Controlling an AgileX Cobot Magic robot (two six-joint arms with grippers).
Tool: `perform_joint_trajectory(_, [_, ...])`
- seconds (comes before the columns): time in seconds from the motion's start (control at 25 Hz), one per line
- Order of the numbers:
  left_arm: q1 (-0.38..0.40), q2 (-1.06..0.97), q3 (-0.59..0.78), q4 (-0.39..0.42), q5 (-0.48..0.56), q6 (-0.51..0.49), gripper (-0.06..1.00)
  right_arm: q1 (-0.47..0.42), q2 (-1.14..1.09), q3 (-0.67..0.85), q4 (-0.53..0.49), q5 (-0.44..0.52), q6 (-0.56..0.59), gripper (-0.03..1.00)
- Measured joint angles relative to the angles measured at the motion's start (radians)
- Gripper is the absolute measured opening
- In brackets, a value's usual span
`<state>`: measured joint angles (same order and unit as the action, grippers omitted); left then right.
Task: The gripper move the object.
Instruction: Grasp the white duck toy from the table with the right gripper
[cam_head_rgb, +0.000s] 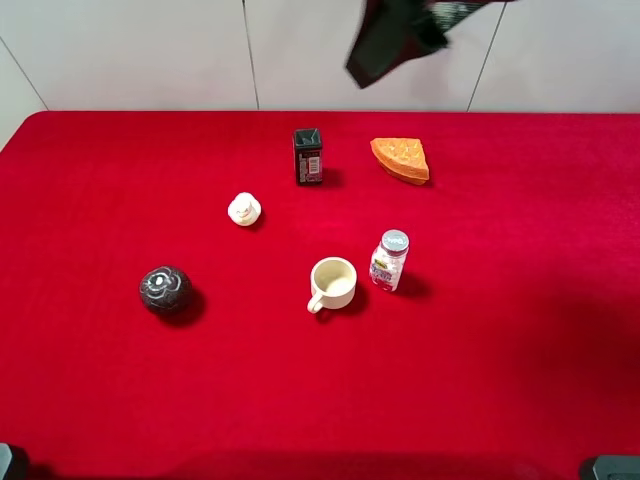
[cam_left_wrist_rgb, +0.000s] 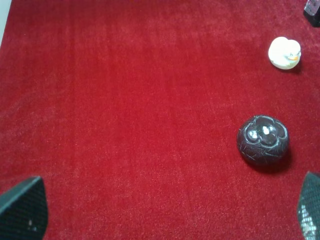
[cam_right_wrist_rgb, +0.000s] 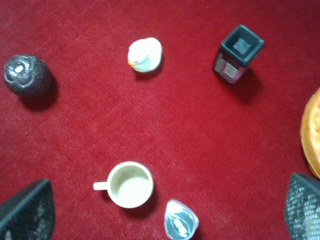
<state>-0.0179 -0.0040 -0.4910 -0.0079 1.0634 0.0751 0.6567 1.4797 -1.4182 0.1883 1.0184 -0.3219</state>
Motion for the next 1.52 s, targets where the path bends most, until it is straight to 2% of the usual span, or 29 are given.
perform_joint_trajectory(0.48, [0.0, 0.0, 0.0, 0.0, 0.0, 0.0, 1.0, 0.164, 0.232, -0.252, -0.116, 0.088, 0.087, 0.69])
perform_joint_trajectory(0.72, [0.0, 0.0, 0.0, 0.0, 0.0, 0.0, 1.0, 0.216, 0.352, -0.373, -0.13, 0.14, 0.102, 0.69])
perform_joint_trajectory(1.16, [0.0, 0.0, 0.0, 0.0, 0.0, 0.0, 1.0, 0.224, 0.56, -0.552, -0.121, 0.165, 0.105, 0.69])
perform_joint_trajectory(1.52, [0.0, 0.0, 0.0, 0.0, 0.0, 0.0, 1.0, 0.224, 0.694, -0.57, -0.12, 0.115, 0.105, 0.69])
